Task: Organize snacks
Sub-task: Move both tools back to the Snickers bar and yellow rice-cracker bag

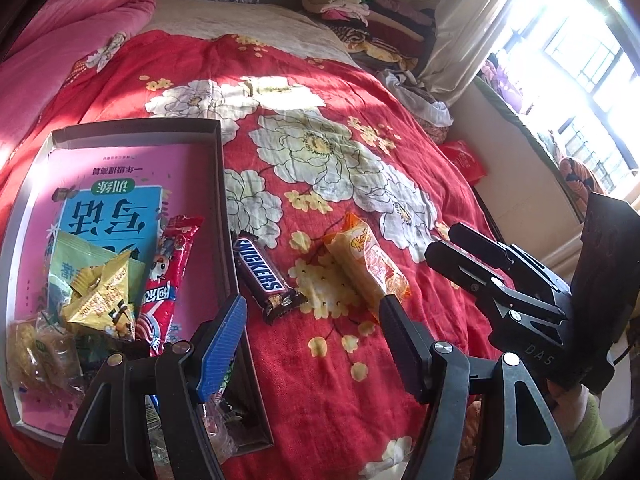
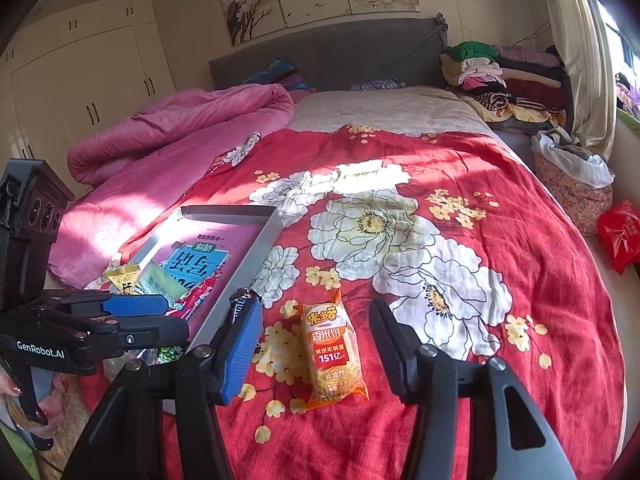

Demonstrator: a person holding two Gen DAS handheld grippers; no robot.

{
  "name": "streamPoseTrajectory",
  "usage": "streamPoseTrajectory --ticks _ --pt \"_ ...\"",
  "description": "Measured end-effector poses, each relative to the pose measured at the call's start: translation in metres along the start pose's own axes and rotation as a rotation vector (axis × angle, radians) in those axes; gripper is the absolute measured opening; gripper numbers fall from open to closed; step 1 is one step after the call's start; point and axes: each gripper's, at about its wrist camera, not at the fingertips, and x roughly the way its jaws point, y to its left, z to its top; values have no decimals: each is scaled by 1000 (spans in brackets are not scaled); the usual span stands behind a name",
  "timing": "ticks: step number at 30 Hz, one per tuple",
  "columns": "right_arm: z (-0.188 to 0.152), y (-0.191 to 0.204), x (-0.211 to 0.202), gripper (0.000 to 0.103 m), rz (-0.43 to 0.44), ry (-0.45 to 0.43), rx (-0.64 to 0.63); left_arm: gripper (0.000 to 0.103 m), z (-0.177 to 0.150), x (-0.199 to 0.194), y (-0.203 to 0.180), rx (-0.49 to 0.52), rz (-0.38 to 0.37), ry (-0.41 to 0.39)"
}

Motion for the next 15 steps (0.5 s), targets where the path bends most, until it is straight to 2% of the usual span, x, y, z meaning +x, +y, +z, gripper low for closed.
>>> streamPoseTrajectory --ticks 9,15 --pt "-9 -7 18 55 -53 110 -26 70 -1 36 -6 -30 21 89" --pt "-16 -13 30 55 -35 178 -20 67 4 54 -11 -56 39 136"
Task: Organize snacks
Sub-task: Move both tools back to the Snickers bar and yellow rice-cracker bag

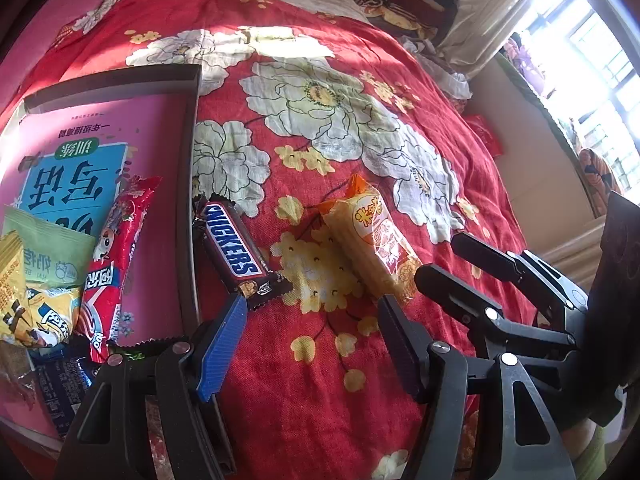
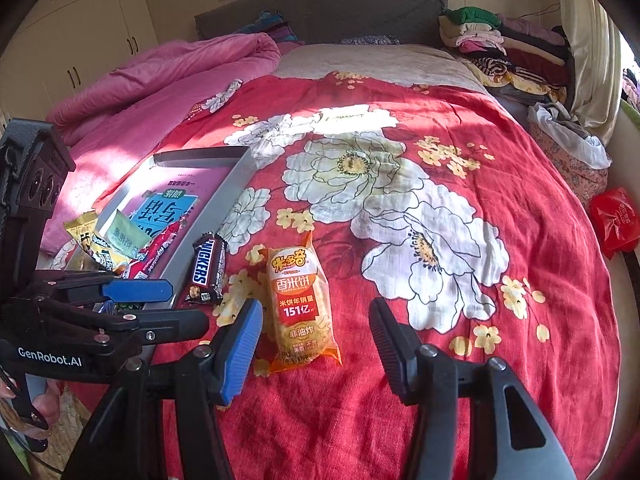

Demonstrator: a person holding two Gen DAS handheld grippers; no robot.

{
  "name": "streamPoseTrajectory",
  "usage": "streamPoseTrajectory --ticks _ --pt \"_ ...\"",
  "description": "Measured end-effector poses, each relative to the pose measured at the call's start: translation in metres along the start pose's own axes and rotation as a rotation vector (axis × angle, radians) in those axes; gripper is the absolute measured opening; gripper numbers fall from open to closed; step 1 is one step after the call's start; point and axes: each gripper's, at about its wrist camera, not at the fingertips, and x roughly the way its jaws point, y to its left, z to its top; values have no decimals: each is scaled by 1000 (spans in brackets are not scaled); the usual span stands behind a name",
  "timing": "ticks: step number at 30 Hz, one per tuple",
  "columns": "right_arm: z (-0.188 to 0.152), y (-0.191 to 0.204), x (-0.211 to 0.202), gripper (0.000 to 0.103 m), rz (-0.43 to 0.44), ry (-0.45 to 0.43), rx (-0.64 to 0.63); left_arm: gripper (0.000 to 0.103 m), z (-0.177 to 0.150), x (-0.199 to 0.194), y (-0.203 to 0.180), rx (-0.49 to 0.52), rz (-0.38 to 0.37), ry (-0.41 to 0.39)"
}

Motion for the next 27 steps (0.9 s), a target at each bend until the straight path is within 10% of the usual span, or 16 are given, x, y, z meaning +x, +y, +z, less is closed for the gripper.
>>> streamPoseTrajectory --ticks 20,27 --pt "0 19 54 54 -61 80 -131 68 32 32 10 -215 128 -49" --pt "-1 -9 50 35 -194 78 -68 66 29 33 5 -186 149 -95"
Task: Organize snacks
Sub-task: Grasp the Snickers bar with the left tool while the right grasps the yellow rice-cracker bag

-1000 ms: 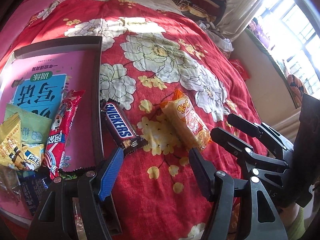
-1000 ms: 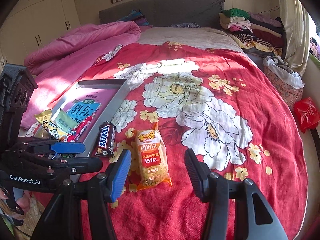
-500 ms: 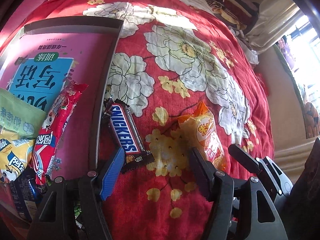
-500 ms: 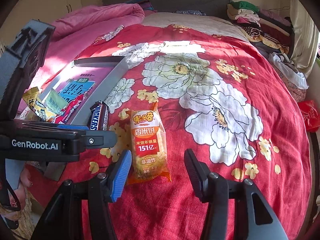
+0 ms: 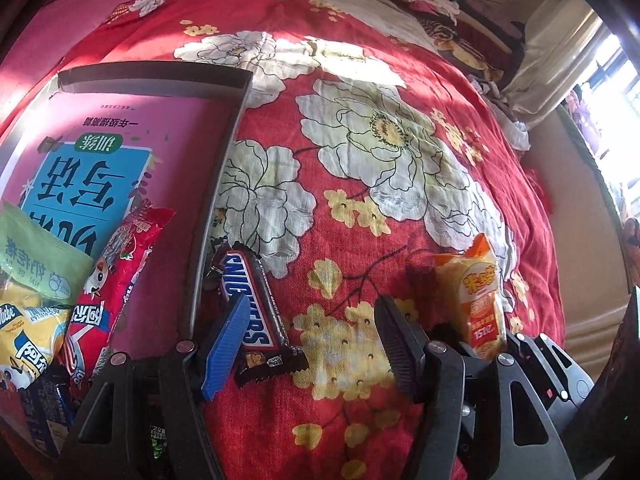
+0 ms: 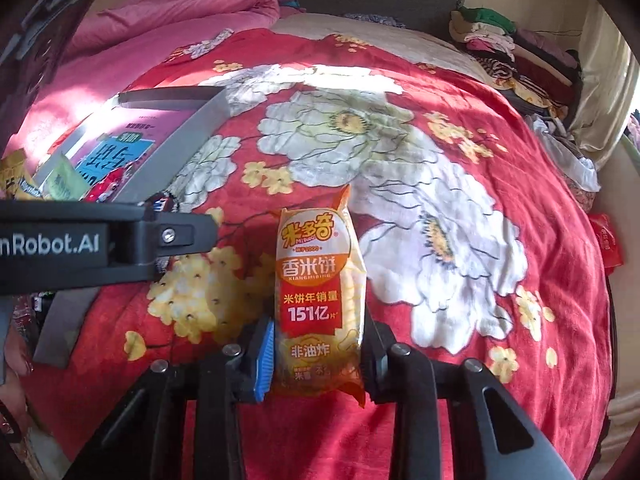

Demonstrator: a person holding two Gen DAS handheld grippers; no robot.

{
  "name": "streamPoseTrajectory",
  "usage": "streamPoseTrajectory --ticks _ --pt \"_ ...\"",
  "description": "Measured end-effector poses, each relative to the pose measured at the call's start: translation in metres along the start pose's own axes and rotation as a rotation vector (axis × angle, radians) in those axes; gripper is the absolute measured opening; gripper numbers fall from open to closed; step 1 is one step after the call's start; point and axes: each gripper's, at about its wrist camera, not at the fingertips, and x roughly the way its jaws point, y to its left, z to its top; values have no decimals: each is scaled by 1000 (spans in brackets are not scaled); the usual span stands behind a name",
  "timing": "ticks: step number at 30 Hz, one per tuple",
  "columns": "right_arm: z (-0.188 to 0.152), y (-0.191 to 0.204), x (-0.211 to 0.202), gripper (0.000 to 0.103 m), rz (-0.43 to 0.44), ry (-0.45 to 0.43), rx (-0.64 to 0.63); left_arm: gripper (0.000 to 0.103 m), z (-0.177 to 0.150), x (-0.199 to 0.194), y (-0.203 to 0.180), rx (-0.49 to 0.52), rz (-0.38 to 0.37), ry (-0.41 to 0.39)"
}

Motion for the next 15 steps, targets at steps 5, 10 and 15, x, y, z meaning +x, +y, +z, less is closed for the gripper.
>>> streamPoseTrajectory --ticks 5,10,15 --pt "-3 -35 -6 35 127 -24 190 65 2 8 -9 40 50 -25" --pt "3 -33 -19 35 144 -79 187 27 3 17 -7 88 58 -24" --pt "6 -31 -29 35 171 -117 188 17 -2 6 8 85 -34 -39"
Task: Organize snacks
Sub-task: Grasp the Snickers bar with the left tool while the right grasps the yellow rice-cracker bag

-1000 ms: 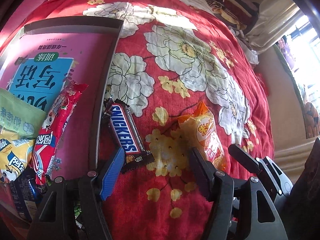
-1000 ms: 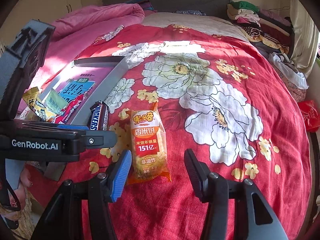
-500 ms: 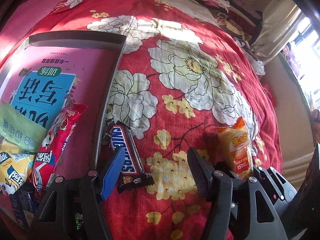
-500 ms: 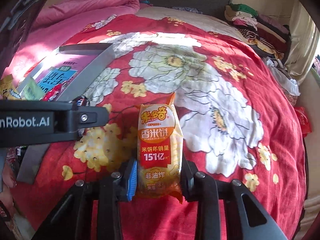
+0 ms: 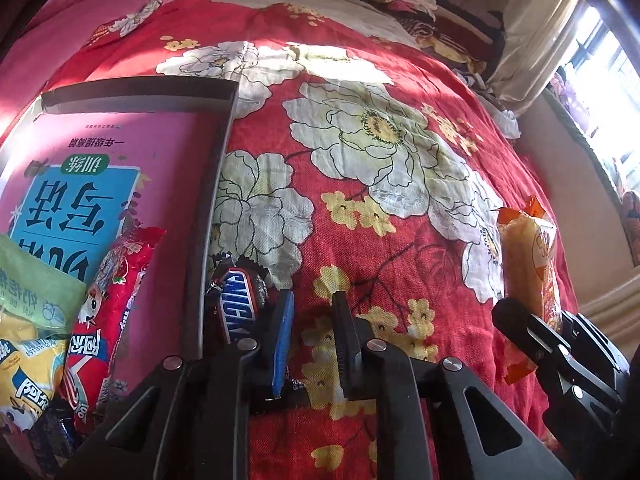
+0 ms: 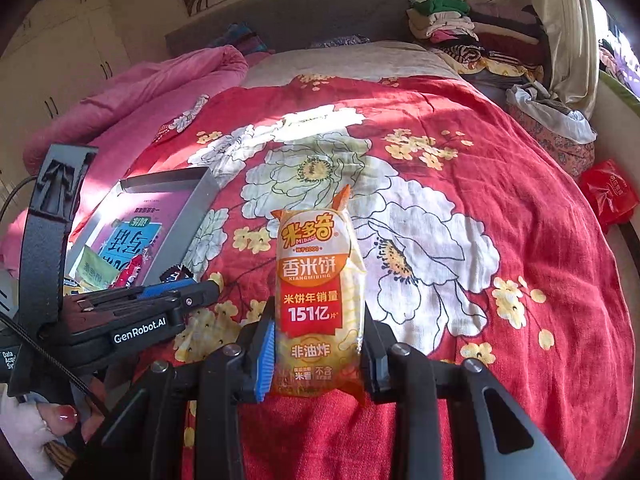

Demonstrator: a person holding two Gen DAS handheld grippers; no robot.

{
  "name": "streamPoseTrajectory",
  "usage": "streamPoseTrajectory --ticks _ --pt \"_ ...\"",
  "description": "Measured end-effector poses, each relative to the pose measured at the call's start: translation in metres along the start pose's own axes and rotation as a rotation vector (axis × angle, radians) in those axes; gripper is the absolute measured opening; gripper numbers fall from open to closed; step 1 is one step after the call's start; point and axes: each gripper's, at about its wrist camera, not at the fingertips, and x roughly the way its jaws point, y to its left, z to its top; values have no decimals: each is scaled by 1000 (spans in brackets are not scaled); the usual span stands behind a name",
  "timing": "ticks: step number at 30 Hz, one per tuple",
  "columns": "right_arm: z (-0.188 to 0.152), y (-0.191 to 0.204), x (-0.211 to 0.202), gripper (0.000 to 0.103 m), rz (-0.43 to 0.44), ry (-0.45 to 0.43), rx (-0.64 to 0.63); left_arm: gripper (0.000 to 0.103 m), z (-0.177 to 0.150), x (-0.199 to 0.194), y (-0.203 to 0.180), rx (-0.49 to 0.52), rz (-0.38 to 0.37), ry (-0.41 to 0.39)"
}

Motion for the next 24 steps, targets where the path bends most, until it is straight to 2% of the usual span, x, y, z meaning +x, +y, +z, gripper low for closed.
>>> streamPoseTrajectory --ticks 2,8,11,12,15,20,21,22,24 --pt "1 1 -2 35 9 -10 4 13 -5 -2 4 -1 -21 10" --pt "0 2 -8 35 28 -29 11 12 -19 -10 4 10 -66 16" --pt "1 1 -12 35 42 -41 19 6 -26 -11 -4 10 -165 51" --pt "1 1 -13 35 47 -44 21 6 -30 -11 -10 27 -165 58" --pt "1 1 -17 35 54 -53 22 6 -39 -16 -25 82 -176 46" --pt "1 -1 -21 35 58 -63 32 8 -32 -45 -24 80 -185 -26" --pt "0 -1 -21 35 63 -64 37 18 -29 -50 -21 63 -162 -34" --pt "0 -2 -21 35 68 -66 42 39 -25 -52 -18 43 -132 -20" --pt "0 -2 -22 35 77 -68 48 61 -19 -49 -13 1 -61 13"
